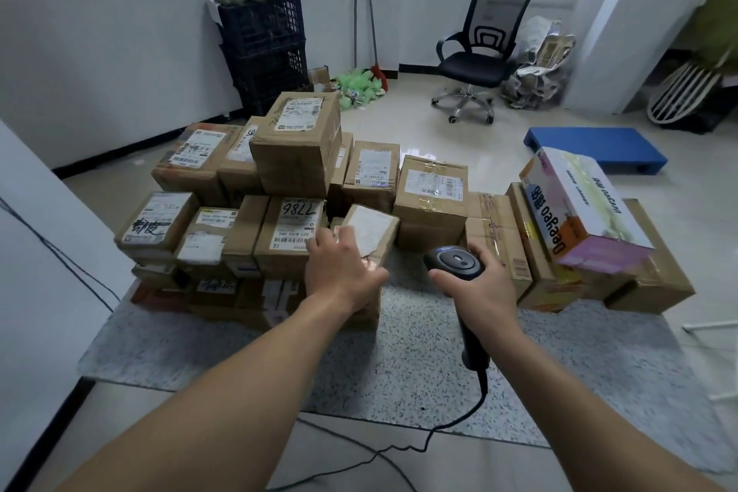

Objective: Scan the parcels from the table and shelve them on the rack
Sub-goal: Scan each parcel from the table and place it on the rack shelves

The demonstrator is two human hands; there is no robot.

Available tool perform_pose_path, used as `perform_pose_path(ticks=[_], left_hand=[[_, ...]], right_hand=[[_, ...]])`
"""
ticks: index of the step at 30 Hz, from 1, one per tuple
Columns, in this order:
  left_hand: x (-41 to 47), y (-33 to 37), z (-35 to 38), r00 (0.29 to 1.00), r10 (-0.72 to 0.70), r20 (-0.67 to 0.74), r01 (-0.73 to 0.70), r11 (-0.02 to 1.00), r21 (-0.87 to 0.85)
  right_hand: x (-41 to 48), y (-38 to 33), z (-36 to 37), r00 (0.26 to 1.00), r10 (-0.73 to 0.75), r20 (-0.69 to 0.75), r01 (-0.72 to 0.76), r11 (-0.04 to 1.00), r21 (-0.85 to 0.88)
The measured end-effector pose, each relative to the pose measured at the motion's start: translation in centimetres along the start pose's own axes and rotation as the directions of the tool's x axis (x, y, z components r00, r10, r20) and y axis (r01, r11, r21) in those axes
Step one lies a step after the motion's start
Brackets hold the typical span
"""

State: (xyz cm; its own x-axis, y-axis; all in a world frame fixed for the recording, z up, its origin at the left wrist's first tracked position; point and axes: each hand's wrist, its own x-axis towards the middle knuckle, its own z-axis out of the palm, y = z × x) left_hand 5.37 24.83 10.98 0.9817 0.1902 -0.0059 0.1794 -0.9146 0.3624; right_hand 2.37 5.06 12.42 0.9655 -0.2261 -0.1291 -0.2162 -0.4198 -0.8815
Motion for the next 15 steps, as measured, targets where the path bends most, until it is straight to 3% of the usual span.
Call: perform_pose_path(ticks=[3, 8, 15], left_hand=[[-2.2, 1.6, 1.0, 0.993, 0.108, -0.051, -0.109, 0.994, -0.024], [-6.2, 4.3, 3.3, 0.986, 0.146, -0.075, -0.153, 0.984, -0.091], [-10.3, 4.6, 8.7, 0.995, 0.088, 0.046, -0.086, 0.995, -0.051]], right_hand=[[0.0, 0.8, -1.3, 1.000, 0.000, 0.006, 0.000, 1.000, 0.006], [-0.9, 2.7, -4.1, 1.000, 0.013, 0.009, -0.014, 1.000, 0.014], [-2.9, 7.1, -6.3, 0.993, 0.113, 0.038, -0.113, 0.993, 0.014]])
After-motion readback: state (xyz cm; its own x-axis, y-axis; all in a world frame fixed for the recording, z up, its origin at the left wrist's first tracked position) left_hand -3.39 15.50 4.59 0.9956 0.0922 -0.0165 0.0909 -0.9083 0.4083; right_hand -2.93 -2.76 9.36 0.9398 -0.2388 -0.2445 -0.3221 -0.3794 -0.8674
